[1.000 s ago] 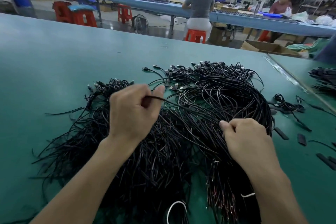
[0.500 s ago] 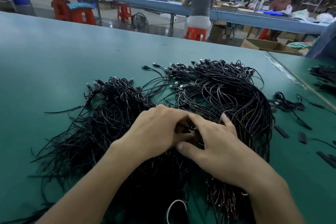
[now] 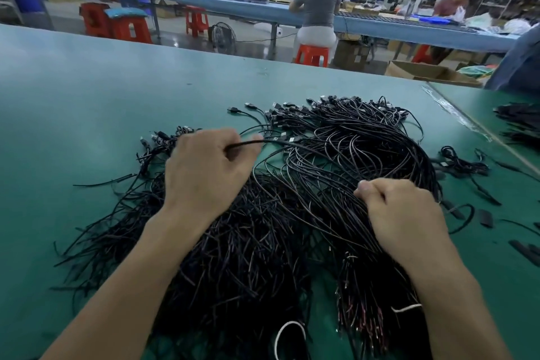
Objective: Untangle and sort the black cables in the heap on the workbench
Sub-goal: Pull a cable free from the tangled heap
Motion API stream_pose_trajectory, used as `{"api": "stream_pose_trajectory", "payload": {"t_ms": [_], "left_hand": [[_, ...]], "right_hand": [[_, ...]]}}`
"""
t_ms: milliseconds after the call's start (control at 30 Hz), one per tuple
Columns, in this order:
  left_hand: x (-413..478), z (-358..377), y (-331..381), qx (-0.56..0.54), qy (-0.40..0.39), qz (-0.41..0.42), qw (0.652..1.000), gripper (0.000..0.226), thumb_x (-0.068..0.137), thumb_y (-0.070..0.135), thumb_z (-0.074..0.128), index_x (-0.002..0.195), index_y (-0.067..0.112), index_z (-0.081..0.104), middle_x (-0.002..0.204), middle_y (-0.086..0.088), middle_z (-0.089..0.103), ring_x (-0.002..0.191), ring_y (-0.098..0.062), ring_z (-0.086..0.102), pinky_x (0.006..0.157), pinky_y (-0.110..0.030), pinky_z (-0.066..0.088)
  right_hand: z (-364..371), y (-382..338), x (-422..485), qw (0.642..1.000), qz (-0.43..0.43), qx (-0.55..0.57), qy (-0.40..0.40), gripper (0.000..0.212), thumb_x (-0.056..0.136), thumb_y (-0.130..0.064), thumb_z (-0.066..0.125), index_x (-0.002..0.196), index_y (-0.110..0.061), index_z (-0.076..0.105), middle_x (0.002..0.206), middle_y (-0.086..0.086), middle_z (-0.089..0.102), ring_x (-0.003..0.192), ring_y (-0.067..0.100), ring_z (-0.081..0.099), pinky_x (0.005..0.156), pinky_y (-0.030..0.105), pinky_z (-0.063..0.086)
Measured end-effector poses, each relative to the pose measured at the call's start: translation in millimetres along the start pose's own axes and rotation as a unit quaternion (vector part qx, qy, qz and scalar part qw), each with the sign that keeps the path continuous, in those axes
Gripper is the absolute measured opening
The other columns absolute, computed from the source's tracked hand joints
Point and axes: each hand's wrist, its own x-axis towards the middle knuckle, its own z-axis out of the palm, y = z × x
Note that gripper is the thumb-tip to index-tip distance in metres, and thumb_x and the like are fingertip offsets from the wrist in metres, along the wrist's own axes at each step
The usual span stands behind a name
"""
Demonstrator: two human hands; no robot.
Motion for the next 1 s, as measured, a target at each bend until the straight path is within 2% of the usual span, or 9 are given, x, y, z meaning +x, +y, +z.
{"api": "stream_pose_trajectory", "payload": {"t_ms": [67,133,267,400,500,633,767,867,1000], "left_hand": [[-7,6,6,0.052,-0.105,0.018,0.993,0.058,0.093,0.055,0.055,0.050,0.020,0.038,0.040,0.013,0.036,0.035,-0.006,0.038,0.046,-0.020,0.027],[-12,10,10,0.061,-0.202,-0.005,0.978,0.058,0.088,0.066,0.046,0.055,0.019,0.038,0.045,0.012,0.037,0.037,-0.005,0.035,0.048,-0.023,0.032],[-10,5,15,-0.082,-0.379,-0.108,0.915,0.063,0.085,0.079,0.031,0.062,0.020,0.033,0.056,0.008,0.033,0.052,-0.020,0.030,0.054,-0.027,0.033],[-10,-9,27,-0.400,-0.566,-0.168,0.701,0.058,0.099,0.063,0.035,0.058,0.022,0.044,0.053,0.007,0.027,0.043,-0.012,0.019,0.040,-0.020,0.018],[-8,-10,38,-0.618,-0.499,-0.193,0.576,0.048,0.098,0.051,0.047,0.061,0.022,0.053,0.051,0.011,0.028,0.040,-0.004,0.021,0.038,-0.011,0.022],[-4,4,32,-0.694,-0.238,-0.253,0.631,0.045,0.100,0.042,0.043,0.066,0.019,0.062,0.049,0.011,0.033,0.038,0.000,0.026,0.031,-0.013,0.025],[-11,26,20,-0.580,-0.124,-0.229,0.772,0.047,0.104,0.031,0.041,0.077,0.015,0.076,0.060,0.004,0.052,0.051,-0.007,0.049,0.043,-0.018,0.043],[-16,32,22,-0.503,-0.128,-0.173,0.837,0.041,0.106,0.028,0.038,0.094,0.009,0.073,0.077,-0.004,0.069,0.077,-0.016,0.068,0.070,-0.024,0.056],[-23,23,37,-0.338,-0.301,-0.105,0.886,0.061,0.097,0.053,0.035,0.063,0.017,0.069,0.051,-0.005,0.061,0.045,-0.018,0.058,0.046,-0.020,0.046]], "right_hand": [[3,-2,-1,0.996,-0.026,0.014,-0.089,0.028,0.102,-0.040,0.047,0.118,-0.029,0.065,0.094,-0.008,0.068,0.090,0.018,0.062,0.086,0.038,0.051],[6,-7,-3,0.982,-0.053,0.110,-0.146,0.023,0.101,-0.039,0.049,0.120,-0.035,0.060,0.091,-0.008,0.068,0.081,0.013,0.064,0.072,0.027,0.053],[12,-13,-3,0.955,-0.087,0.280,-0.035,0.024,0.104,-0.028,0.045,0.094,-0.034,0.066,0.060,-0.010,0.060,0.050,0.019,0.050,0.047,0.028,0.043],[16,-19,0,0.950,-0.092,0.297,0.010,0.028,0.103,-0.029,0.046,0.083,-0.033,0.065,0.048,-0.011,0.048,0.040,0.005,0.032,0.038,0.020,0.028],[20,-23,-5,0.956,-0.125,0.236,-0.125,0.031,0.102,-0.031,0.051,0.073,-0.037,0.063,0.050,-0.012,0.049,0.045,0.009,0.035,0.044,0.030,0.033],[15,-32,-13,0.927,-0.165,0.247,-0.228,0.020,0.098,-0.040,0.057,0.090,-0.032,0.073,0.050,-0.009,0.046,0.044,0.005,0.036,0.045,0.024,0.033],[0,-38,-17,0.928,-0.209,0.245,-0.188,0.022,0.099,-0.038,0.055,0.089,-0.028,0.072,0.052,-0.015,0.052,0.045,0.003,0.043,0.047,0.015,0.035],[-7,-41,-20,0.925,-0.239,0.243,-0.169,0.020,0.098,-0.037,0.056,0.089,-0.028,0.072,0.066,-0.013,0.061,0.055,0.002,0.053,0.052,0.017,0.041],[-12,-44,-20,0.919,-0.252,0.297,-0.063,0.016,0.091,-0.033,0.066,0.077,-0.028,0.072,0.075,-0.013,0.063,0.069,0.005,0.060,0.060,0.008,0.041]]}}
